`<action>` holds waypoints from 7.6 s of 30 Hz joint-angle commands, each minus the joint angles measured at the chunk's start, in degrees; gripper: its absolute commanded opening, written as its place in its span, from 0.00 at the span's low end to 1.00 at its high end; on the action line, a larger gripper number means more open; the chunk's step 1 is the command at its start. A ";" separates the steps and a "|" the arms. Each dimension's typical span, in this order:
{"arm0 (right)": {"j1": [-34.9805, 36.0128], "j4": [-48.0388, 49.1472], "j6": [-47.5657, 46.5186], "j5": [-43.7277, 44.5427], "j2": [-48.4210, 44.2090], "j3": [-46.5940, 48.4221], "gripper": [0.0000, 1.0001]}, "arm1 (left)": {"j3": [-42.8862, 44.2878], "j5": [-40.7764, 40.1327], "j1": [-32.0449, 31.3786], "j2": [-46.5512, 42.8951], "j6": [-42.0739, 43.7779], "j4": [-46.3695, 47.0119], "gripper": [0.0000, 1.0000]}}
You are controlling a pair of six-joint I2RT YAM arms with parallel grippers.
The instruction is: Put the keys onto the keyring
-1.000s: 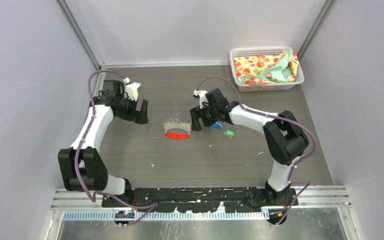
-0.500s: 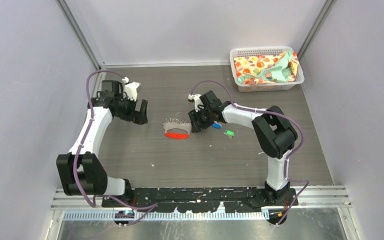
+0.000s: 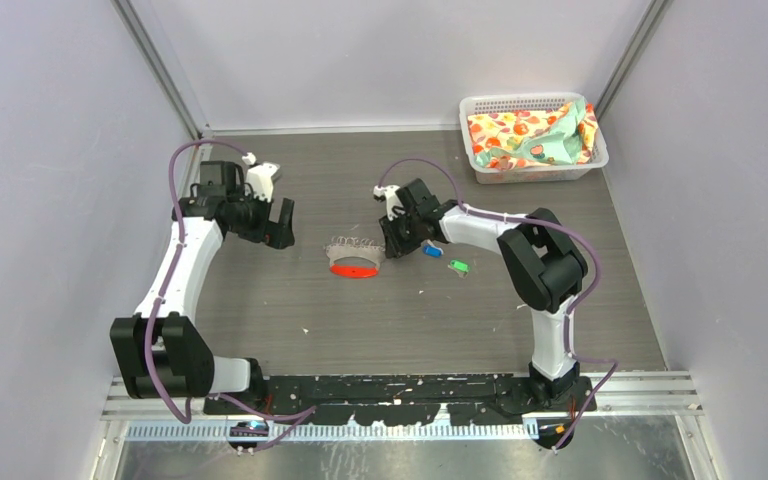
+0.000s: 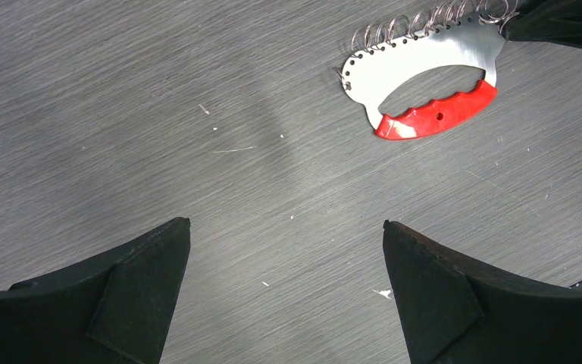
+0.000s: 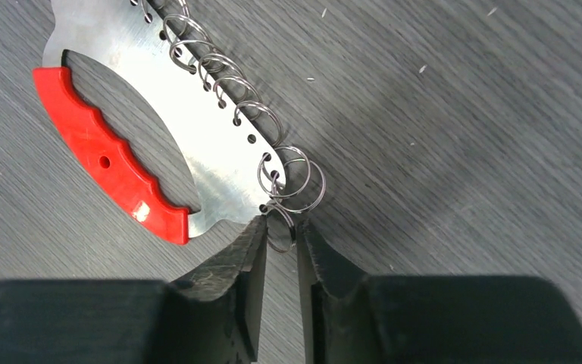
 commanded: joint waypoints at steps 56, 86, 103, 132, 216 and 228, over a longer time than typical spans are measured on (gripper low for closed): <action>27.73 -4.43 -12.61 -7.63 -36.94 10.95 0.01 | 8.67 47.27 -7.88 -27.60 22.79 -21.39 0.57; 28.64 -4.73 -13.18 -8.87 -34.11 13.55 0.01 | 7.24 43.59 -14.35 -27.51 15.84 -16.74 0.10; 29.88 -5.84 -12.27 -9.09 -31.79 16.20 0.07 | 6.27 41.52 -14.70 -27.41 9.95 -12.25 0.00; 28.49 -3.76 -8.13 -8.09 -44.54 5.22 1.00 | 4.29 54.88 -14.70 -37.70 26.29 -11.25 0.00; 36.04 2.71 -17.31 4.27 -43.86 6.73 0.16 | -5.97 54.32 -14.70 -42.10 -0.41 26.51 0.00; 36.07 -15.31 -17.22 5.93 -41.43 14.15 0.01 | -6.59 49.64 -14.70 -43.69 11.62 11.06 0.48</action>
